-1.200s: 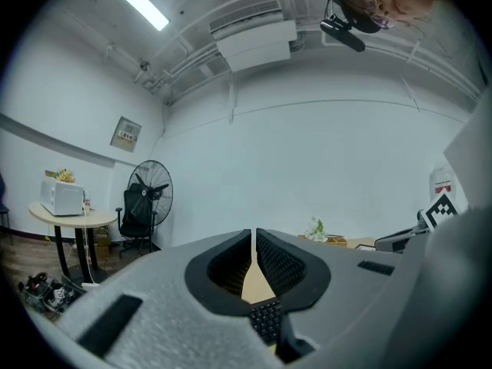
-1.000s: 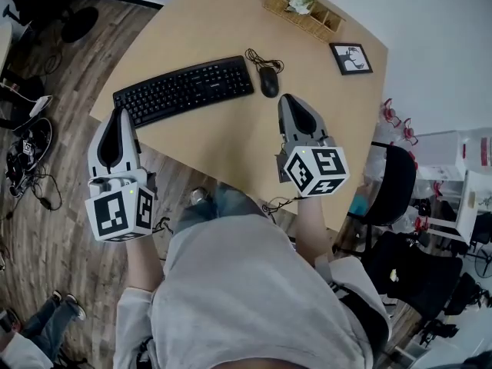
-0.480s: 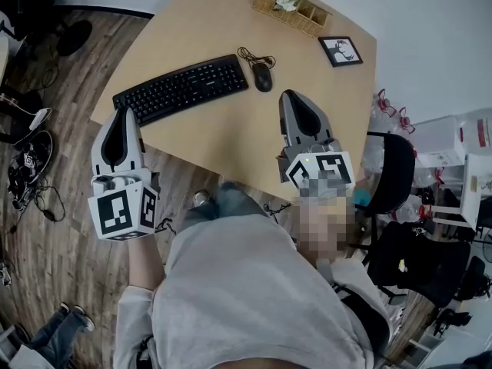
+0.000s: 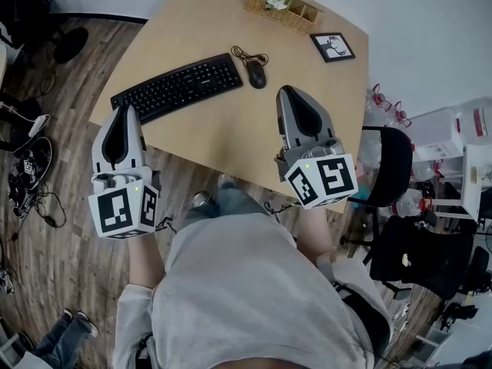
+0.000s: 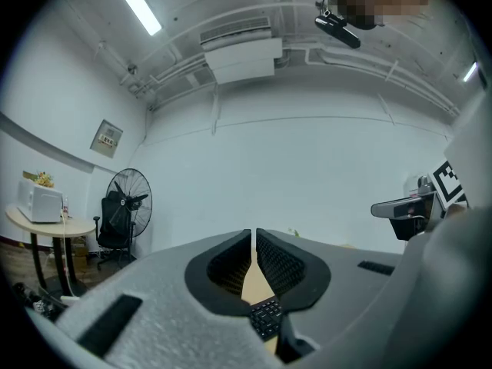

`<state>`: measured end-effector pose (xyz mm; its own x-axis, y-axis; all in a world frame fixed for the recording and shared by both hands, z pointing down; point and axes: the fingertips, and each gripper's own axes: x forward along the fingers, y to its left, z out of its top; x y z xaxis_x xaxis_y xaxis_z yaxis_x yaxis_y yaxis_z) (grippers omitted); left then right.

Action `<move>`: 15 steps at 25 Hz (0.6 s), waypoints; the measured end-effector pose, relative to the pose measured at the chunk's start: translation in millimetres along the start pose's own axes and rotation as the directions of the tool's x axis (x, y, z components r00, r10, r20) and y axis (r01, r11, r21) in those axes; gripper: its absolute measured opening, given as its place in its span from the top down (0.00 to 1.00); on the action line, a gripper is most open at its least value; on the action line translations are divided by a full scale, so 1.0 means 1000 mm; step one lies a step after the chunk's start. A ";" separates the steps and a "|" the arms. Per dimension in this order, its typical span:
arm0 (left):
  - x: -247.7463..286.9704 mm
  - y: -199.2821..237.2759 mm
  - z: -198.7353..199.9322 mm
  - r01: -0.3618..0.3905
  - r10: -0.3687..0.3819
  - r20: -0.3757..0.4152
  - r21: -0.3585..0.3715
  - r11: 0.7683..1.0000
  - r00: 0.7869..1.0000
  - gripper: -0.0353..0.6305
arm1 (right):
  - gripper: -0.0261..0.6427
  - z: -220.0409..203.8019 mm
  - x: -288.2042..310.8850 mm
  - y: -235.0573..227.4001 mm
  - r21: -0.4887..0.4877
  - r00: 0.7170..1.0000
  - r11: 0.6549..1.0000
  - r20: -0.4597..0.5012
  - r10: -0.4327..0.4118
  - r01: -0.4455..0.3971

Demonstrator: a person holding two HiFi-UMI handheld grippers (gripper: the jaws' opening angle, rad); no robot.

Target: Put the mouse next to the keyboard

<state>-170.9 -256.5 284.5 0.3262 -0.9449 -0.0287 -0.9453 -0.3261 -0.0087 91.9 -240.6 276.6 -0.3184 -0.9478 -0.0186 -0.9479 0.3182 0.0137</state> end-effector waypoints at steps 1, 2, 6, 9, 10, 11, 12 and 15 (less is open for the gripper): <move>-0.001 -0.001 0.002 0.002 -0.002 0.004 0.000 1.000 1.000 0.91 | 0.94 0.003 -0.002 0.001 -0.008 1.000 1.000 0.009 0.000 0.000; -0.001 -0.002 0.003 0.004 -0.004 0.009 0.001 1.000 1.000 0.91 | 0.94 0.007 -0.003 0.002 -0.016 1.000 1.000 0.017 0.001 -0.001; -0.003 -0.004 0.006 0.005 -0.005 0.017 0.003 1.000 1.000 0.91 | 0.94 0.016 -0.007 0.003 -0.032 0.999 0.999 0.039 -0.005 0.006; -0.005 -0.004 0.006 0.005 -0.005 0.016 0.005 1.000 1.000 0.91 | 0.94 0.020 -0.010 0.002 -0.041 0.998 0.999 0.053 -0.016 0.018; -0.006 -0.005 0.006 0.005 -0.005 0.016 0.005 1.000 1.000 0.91 | 0.94 0.021 -0.011 0.002 -0.041 0.998 0.999 0.056 -0.018 0.020; -0.006 -0.005 0.005 0.004 -0.004 0.017 0.005 1.000 1.000 0.91 | 0.94 0.021 -0.012 0.002 -0.041 0.998 0.999 0.057 -0.018 0.020; -0.007 -0.005 0.005 0.003 -0.003 0.017 0.005 1.000 1.000 0.91 | 0.94 0.021 -0.012 0.002 -0.039 0.998 0.999 0.058 -0.018 0.021; -0.007 -0.005 0.005 0.005 -0.005 0.018 0.003 1.000 1.000 0.91 | 0.94 0.021 -0.013 0.002 -0.035 0.998 0.999 0.056 -0.019 0.021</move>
<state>-168.1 -248.1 279.4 0.3311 -0.9425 -0.0462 -0.9436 -0.3309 -0.0119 94.1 -227.7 256.2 -0.3004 -0.9508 -0.0750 -0.9535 0.2975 0.0482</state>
